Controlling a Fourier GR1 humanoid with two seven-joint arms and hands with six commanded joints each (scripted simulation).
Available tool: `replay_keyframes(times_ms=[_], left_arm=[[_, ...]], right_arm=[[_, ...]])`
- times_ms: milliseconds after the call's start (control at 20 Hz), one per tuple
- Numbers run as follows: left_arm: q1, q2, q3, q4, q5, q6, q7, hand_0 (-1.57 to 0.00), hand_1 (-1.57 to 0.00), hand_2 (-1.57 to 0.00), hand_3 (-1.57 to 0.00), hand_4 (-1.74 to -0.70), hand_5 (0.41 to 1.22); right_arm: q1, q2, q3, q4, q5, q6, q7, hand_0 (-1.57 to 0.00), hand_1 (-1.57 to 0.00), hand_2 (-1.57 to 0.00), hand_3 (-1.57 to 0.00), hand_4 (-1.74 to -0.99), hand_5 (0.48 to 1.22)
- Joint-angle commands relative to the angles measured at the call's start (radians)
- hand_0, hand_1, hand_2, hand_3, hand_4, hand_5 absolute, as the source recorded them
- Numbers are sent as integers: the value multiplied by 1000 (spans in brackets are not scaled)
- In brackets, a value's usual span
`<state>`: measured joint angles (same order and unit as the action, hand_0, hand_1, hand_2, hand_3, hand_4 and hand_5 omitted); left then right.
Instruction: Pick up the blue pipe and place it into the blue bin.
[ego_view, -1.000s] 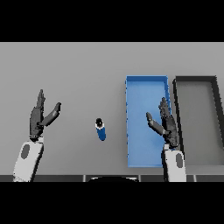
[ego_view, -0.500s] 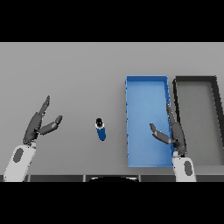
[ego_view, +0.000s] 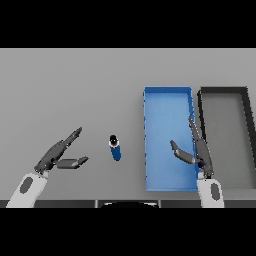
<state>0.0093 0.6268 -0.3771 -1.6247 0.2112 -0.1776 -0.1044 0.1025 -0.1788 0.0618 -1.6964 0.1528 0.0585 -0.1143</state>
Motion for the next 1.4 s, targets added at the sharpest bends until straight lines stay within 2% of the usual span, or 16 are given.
replay_keyframes(times_ms=[0, 250, 300, 400, 450, 550, 750, 800, 1000, 1050, 1100, 1150, 1200, 1300, 1350], left_arm=[[-4, -12, -24, -13, -12, -3, 23, 1, 1, 1, 1, -1113, 497], [-21, -66, -108, -32, -76, -5, 71, 1, 1, 1, 1, -1139, 450], [-32, -96, -126, -17, -86, -2, 82, 1, 1, 1, 1, -1144, 452], [-55, -141, -143, 18, -106, 6, 75, 1, 1, 1, 1, -1147, 452], [-54, -161, -152, 37, -120, 10, 46, 1, 1, 1, 1, -1151, 456], [-95, -209, -160, 75, -133, 24, 52, 1, 1, 1, 1, -1155, 460], [-149, -300, -178, 159, -157, 45, 42, 1, 1, 1, 1, -1134, 459], [-157, -309, -179, 184, -167, 46, 26, 1, 1, 1, 1, -1120, 456], [-199, -348, -201, 244, -225, 76, 50, 1, 1, 1, 1, -1051, 418], [-196, -352, -197, 253, -210, 65, 28, 1, 1, 1, 1, -1062, 420], [-199, -386, -206, 276, -211, 70, 30, 1, 1, 1, 1, -1078, 428], [-206, -398, -202, 290, -205, 67, 13, 1, 1, 1, 1, -1090, 441], [-218, -405, -196, 303, -202, 67, 2, 1, 1, 1, 1, -1107, 463], [-216, -432, -179, 310, -169, 67, -17, 1, -41, -151, -121, -1186, 550], [-214, -445, -173, 323, -151, 58, -29, -10, -156, -308, -276, -1243, 613]], right_arm=[[3, -2, 3, -2, 9, -4, 11, 1, 1, 1, 1, -1164, 617], [5, 19, 13, -14, 3, -4, 24, 1, 1, 1, 1, -1197, 615], [0, 12, 4, -7, 2, -6, 28, 1, 1, 1, 1, -1205, 618], [-10, 13, 1, 5, -6, 0, 22, 1, 1, 1, 1, -1218, 627], [-5, 13, 2, -1, -9, 2, 25, 1, 1, 1, 1, -1217, 626], [-6, 11, -4, -3, -11, -1, 38, 1, 1, 1, 1, -1211, 622], [18, 9, -6, -13, -11, 1, 18, 1, 1, 1, 1, -1210, 631], [21, 7, -8, -8, -9, -1, 13, 1, 1, 1, 1, -1211, 634], [9, -3, -22, -3, -22, 4, 6, 1, 1, 1, 1, -1221, 645], [24, -3, -16, -19, -18, 5, 0, 1, 1, 1, 1, -1214, 645], [28, -2, -11, -26, -13, 4, 14, 1, 1, 1, 1, -1207, 646], [36, -2, -7, -25, -3, 1, -2, 1, 1, 1, 1, -1205, 649], [30, 0, -12, -12, -4, -2, 8, 1, 1, 1, 1, -1207, 650], [29, 1, -11, -13, -5, -2, -12, 1, 1, 1, 1, -1213, 655], [22, 3, -14, -6, -12, 0, -4, 1, 1, 1, 1, -1217, 655]])
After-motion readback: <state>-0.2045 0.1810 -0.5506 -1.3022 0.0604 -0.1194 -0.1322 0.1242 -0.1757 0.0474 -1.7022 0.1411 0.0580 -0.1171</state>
